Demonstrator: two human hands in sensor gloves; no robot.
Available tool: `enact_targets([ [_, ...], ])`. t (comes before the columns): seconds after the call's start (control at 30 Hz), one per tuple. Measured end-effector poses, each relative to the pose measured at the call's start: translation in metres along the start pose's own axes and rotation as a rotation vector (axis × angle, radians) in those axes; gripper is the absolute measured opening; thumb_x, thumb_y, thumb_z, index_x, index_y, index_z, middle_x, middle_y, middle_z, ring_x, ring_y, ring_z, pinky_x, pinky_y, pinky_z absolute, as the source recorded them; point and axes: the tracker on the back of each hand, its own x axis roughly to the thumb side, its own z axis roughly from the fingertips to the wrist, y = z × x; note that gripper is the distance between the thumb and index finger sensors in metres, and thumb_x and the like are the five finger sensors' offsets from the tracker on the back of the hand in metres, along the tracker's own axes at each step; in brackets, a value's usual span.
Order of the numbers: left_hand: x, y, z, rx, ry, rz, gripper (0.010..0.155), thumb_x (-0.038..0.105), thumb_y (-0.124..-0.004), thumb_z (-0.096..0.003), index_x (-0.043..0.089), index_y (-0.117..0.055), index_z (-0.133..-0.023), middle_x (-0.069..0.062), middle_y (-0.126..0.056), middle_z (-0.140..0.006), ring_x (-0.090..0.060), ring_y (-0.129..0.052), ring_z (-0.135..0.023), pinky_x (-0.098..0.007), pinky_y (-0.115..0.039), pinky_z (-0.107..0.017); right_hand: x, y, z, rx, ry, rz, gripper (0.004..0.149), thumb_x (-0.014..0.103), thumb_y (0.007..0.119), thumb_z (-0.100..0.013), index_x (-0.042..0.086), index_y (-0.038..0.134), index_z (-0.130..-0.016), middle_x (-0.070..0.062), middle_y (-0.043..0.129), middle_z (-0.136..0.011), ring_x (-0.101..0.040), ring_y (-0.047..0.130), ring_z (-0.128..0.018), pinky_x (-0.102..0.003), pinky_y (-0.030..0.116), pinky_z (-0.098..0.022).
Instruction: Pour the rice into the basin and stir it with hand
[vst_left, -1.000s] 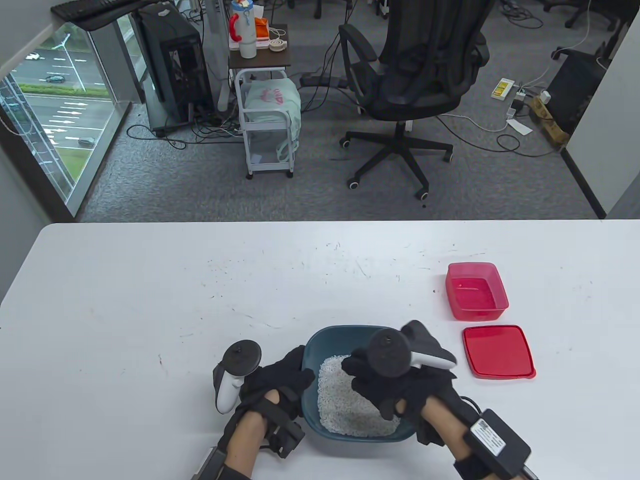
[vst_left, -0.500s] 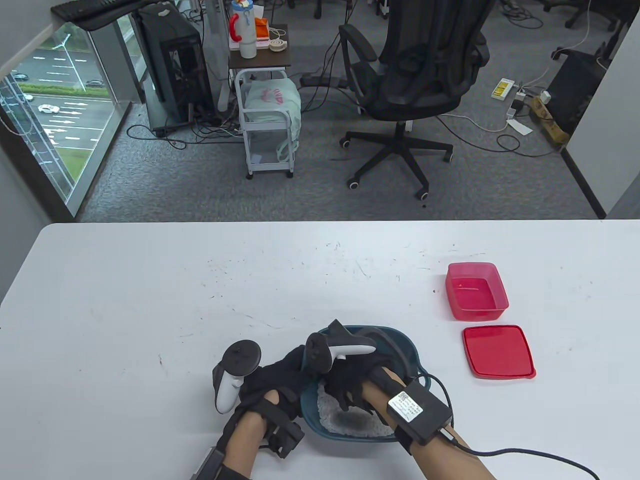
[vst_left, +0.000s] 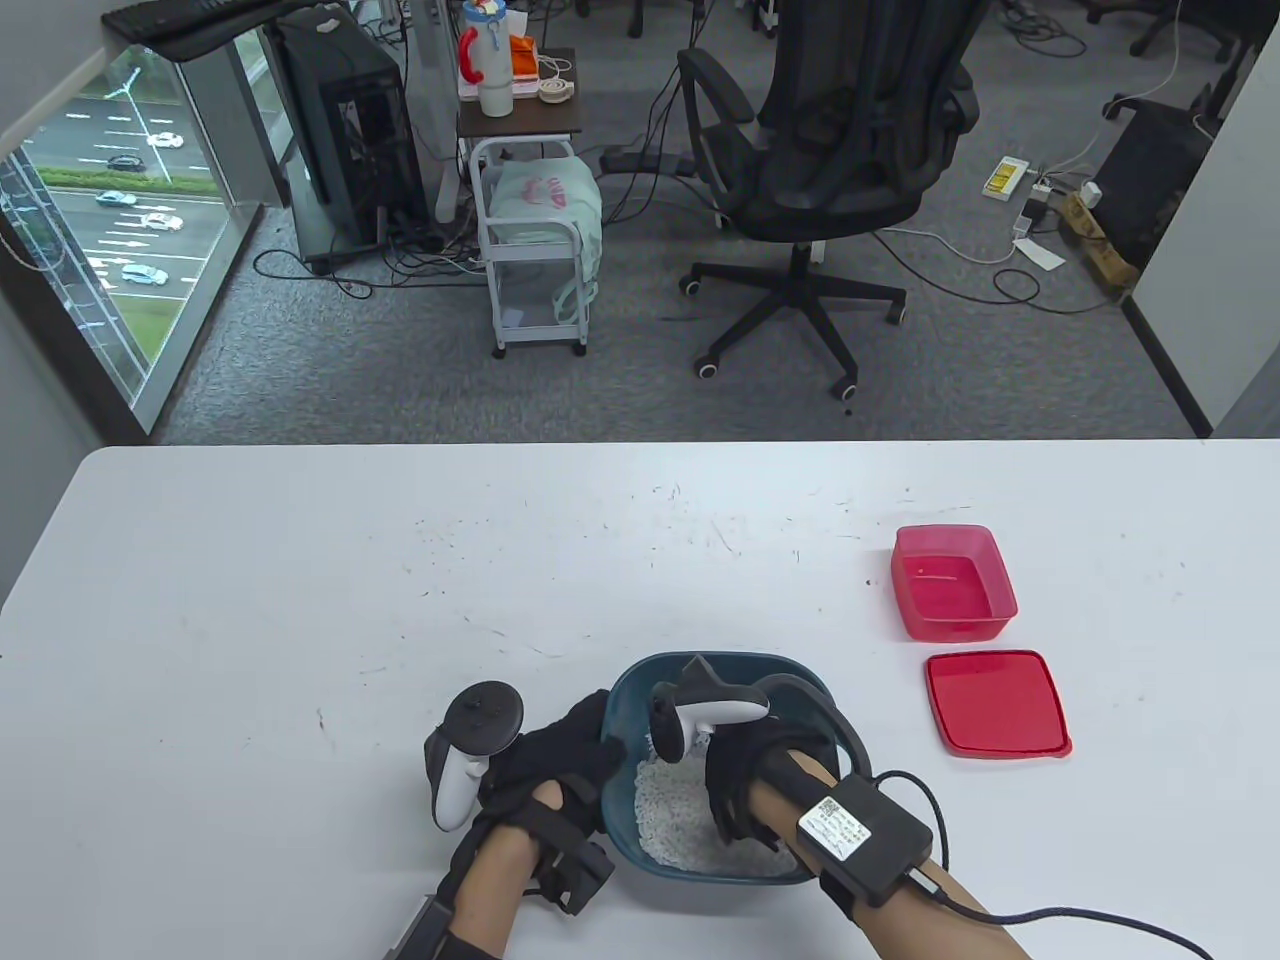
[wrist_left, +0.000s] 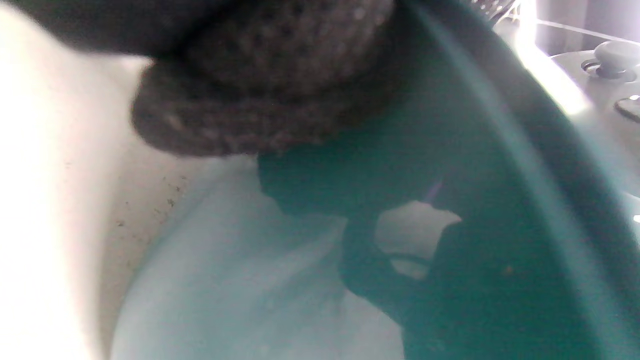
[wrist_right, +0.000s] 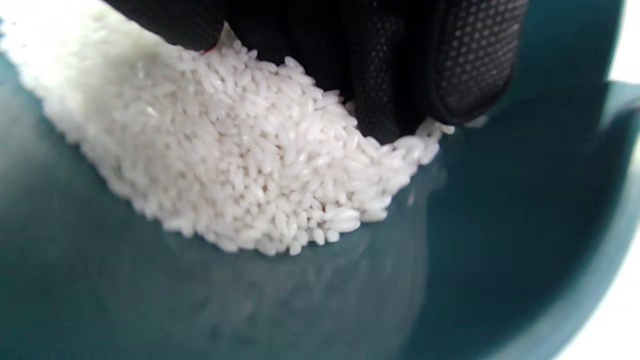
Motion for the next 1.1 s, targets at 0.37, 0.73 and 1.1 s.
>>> enact_targets([
  [0.37,0.000,-0.001,0.003,0.010,0.005,0.007,0.068,0.028,-0.083,-0.0490,0.005,-0.058,-0.108,-0.032,-0.076,-0.097,-0.016,-0.106,-0.007,-0.023,-0.094,0.005,0.007,-0.006,-0.006,0.109,-0.534,-0.474,0.060,0.038,0.078,-0.033,0.002,0.089,-0.080,-0.026,0.099,-0.074,-0.050,0.102,-0.056,-0.058,0.087,-0.038],
  [0.73,0.000,0.000,0.002,-0.025,-0.024,-0.001,0.069,0.029,-0.083,-0.0493,0.006,-0.057,-0.109,-0.033,-0.074,-0.098,-0.016,-0.106,-0.009,-0.023,-0.095,0.003,-0.029,-0.034,-0.022,-0.136,-0.400,-0.805,0.062,0.037,0.072,-0.041,0.010,0.065,-0.097,-0.023,0.064,-0.099,-0.050,0.068,-0.086,-0.066,0.061,-0.057],
  [1.1,0.001,0.000,0.003,-0.002,-0.021,-0.017,0.069,0.029,-0.083,-0.0492,0.005,-0.058,-0.108,-0.032,-0.076,-0.097,-0.015,-0.106,-0.008,-0.023,-0.095,0.004,-0.035,-0.019,-0.010,-0.117,0.089,-0.301,0.061,0.038,0.073,-0.040,0.001,0.077,-0.089,-0.030,0.086,-0.081,-0.051,0.092,-0.061,-0.059,0.079,-0.041],
])
